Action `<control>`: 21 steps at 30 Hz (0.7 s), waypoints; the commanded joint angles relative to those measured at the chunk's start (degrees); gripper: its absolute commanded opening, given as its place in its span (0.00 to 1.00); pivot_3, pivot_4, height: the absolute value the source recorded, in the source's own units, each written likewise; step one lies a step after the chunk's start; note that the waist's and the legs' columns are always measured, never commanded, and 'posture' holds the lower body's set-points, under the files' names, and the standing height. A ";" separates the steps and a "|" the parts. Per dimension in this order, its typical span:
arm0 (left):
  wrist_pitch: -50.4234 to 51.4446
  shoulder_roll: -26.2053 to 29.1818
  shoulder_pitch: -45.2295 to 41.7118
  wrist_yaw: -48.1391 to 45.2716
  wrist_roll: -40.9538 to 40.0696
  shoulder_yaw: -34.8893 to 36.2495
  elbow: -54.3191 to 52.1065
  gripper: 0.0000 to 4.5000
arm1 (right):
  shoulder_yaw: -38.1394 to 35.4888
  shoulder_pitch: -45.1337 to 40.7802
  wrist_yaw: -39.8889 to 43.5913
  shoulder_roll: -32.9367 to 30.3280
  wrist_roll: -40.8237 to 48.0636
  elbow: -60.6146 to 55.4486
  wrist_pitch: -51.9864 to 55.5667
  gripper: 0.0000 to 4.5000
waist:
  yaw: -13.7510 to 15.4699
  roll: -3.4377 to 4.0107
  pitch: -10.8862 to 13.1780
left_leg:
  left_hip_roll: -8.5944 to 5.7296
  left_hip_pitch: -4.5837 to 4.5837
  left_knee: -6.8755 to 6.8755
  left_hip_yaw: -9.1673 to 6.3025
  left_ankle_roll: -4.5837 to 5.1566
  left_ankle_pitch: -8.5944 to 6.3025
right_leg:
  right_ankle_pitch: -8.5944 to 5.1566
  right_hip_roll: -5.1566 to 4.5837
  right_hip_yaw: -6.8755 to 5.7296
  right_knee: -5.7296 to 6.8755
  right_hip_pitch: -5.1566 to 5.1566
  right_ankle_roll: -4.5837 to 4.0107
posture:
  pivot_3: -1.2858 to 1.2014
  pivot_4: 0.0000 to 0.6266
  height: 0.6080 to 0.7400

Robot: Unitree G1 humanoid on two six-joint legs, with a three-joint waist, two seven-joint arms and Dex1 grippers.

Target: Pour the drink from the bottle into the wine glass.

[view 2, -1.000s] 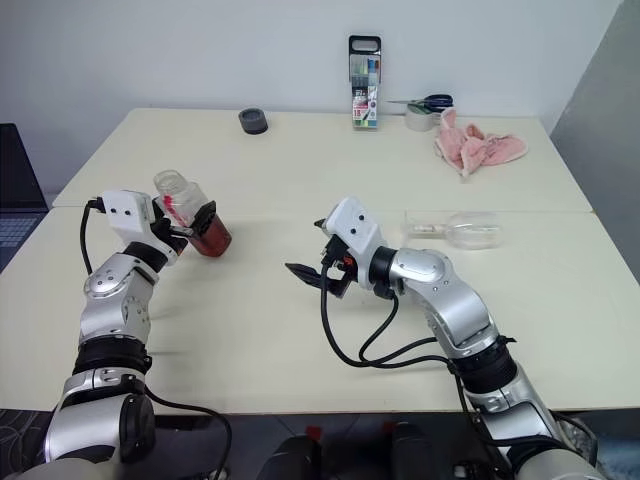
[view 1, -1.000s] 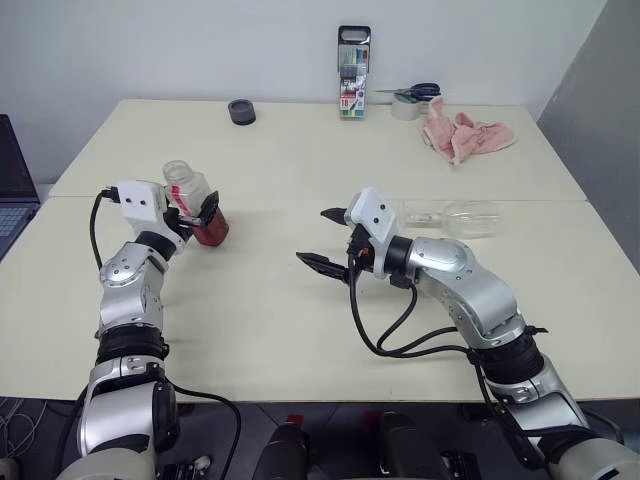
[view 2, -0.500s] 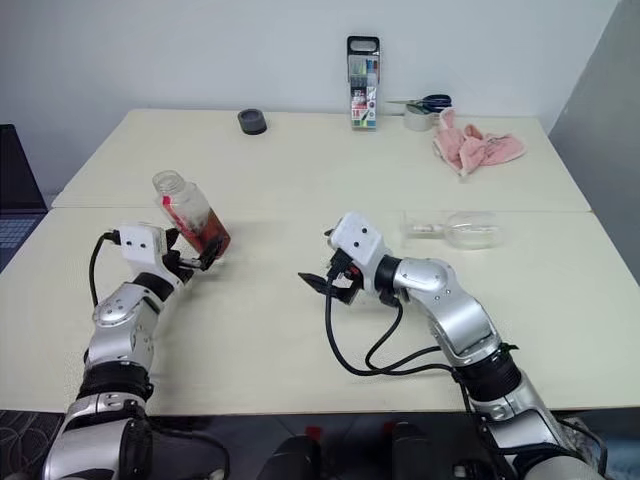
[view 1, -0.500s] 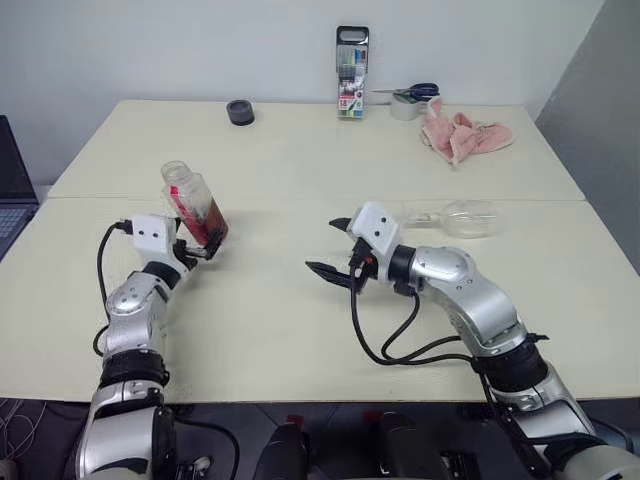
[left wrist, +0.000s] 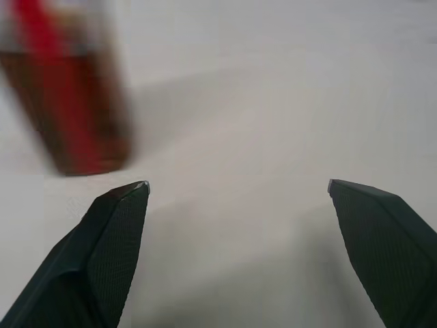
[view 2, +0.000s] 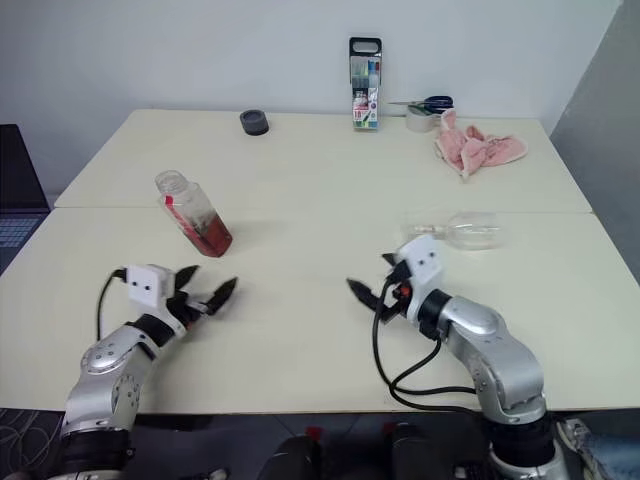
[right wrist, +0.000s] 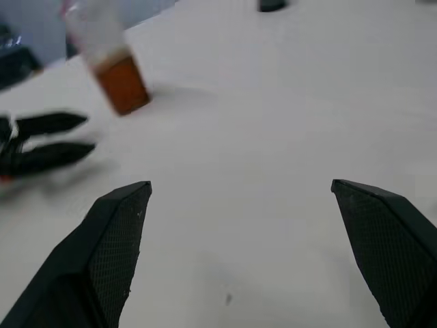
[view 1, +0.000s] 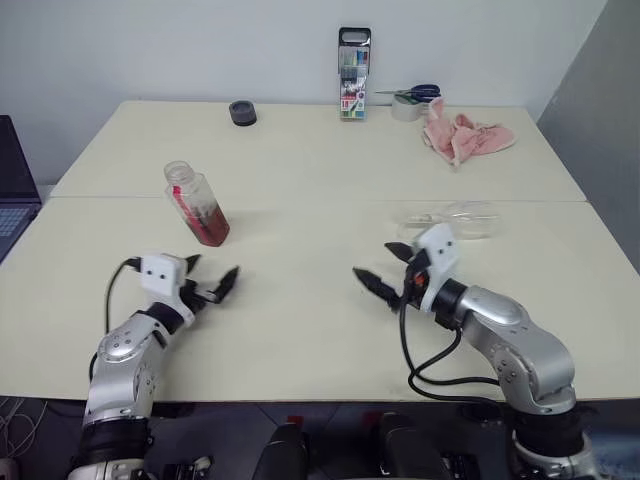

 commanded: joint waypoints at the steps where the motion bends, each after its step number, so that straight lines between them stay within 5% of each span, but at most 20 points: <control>1: 3.13 2.76 -1.18 -6.41 -1.90 -3.39 -6.61 0.99 | -7.96 -1.85 -7.27 5.07 5.49 -0.60 4.41 1.00 | -0.02 0.04 0.00 | 0.00 0.05 -0.02 0.03 0.00 0.00 | 0.00 0.03 0.03 0.00 0.01 0.00 | 0.52 0.24 1.00; 8: 4.90 8.06 -9.94 -19.64 -3.31 -8.04 -6.85 0.99 | -24.91 -12.51 -22.97 16.86 18.81 12.37 2.39 1.00 | -0.34 0.14 0.05 | 0.01 0.33 -0.32 0.25 0.01 0.00 | 0.00 0.08 0.17 -0.01 0.05 -0.03 | 0.52 0.24 1.00; 21: 2.39 8.39 -20.72 -27.94 -1.34 -10.38 2.21 0.99 | -26.44 -23.43 -30.76 15.16 30.01 35.80 -15.89 1.00 | -1.68 0.18 0.06 | 0.08 0.57 -0.78 0.42 0.03 0.01 | -0.08 0.09 0.26 -0.02 0.02 -0.19 | 0.52 0.24 1.00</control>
